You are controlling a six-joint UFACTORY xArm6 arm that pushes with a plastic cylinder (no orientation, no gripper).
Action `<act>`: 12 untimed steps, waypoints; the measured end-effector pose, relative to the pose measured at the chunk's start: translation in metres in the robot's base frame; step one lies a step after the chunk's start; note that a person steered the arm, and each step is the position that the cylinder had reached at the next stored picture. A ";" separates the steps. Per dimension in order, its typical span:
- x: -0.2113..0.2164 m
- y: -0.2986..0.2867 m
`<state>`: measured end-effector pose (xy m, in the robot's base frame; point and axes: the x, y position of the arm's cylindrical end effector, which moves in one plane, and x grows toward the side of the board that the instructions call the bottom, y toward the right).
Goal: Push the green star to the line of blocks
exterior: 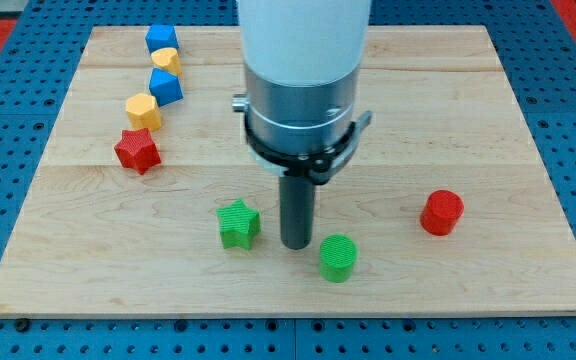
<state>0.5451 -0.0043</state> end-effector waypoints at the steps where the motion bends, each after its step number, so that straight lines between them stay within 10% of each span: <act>1: 0.000 -0.020; 12: -0.037 -0.131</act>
<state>0.5082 -0.1352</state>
